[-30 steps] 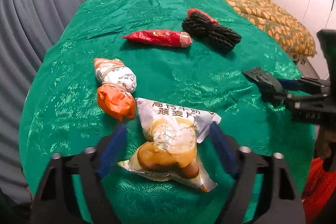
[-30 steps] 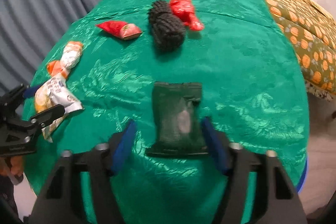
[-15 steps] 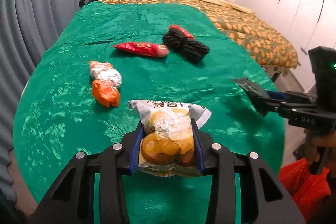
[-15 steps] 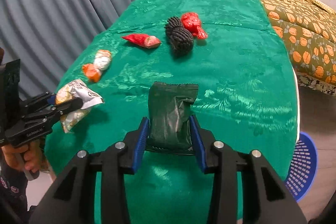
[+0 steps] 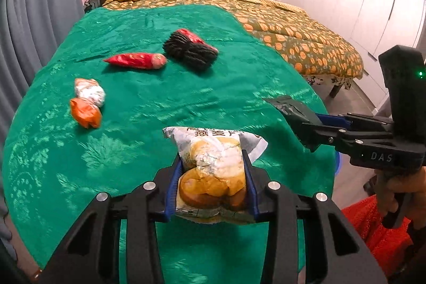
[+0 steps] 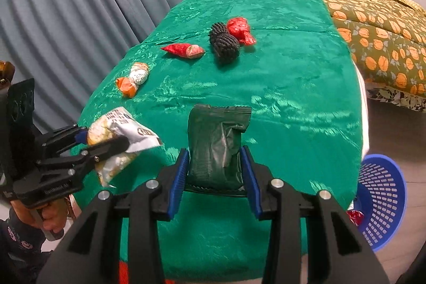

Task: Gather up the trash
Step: 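Carry bread bag and green packet to the wastebasket and release both, then move both open tools back over the remaining trash on the cloth, then grasp the orange-white wrapped bag with the left tool while the right tool approaches the black scrubber, then grasp the black coiled scrubber with the right tool while the left tool holds the orange-white bag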

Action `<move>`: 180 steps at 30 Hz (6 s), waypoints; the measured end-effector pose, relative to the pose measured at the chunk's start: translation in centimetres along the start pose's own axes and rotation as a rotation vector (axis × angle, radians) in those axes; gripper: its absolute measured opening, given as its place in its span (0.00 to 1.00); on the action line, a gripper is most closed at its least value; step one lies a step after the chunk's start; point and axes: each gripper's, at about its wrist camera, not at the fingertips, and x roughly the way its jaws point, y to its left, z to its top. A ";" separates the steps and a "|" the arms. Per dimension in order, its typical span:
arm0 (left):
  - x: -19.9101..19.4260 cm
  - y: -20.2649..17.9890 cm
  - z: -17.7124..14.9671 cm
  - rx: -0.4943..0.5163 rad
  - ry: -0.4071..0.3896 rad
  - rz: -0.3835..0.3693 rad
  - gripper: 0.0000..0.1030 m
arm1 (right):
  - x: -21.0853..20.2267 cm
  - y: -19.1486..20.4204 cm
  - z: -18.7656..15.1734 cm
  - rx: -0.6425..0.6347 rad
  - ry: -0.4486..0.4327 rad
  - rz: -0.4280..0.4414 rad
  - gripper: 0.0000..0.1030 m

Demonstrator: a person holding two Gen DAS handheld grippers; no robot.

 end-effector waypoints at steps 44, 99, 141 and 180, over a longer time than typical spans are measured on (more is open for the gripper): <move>22.5 -31.7 5.0 0.294 0.254 -0.262 0.39 | -9.1 -33.8 -7.5 0.576 -0.053 -0.254 0.38; -0.1 13.2 3.9 -0.108 -0.025 0.193 0.89 | 10.5 4.5 3.0 -0.199 0.038 -0.200 0.85; 6.0 9.9 1.6 -0.078 0.088 0.230 0.88 | 9.4 2.2 4.5 -0.139 0.008 -0.127 0.86; 6.3 10.2 1.7 -0.100 0.094 0.244 0.94 | 9.3 3.6 2.6 -0.098 0.017 -0.209 0.81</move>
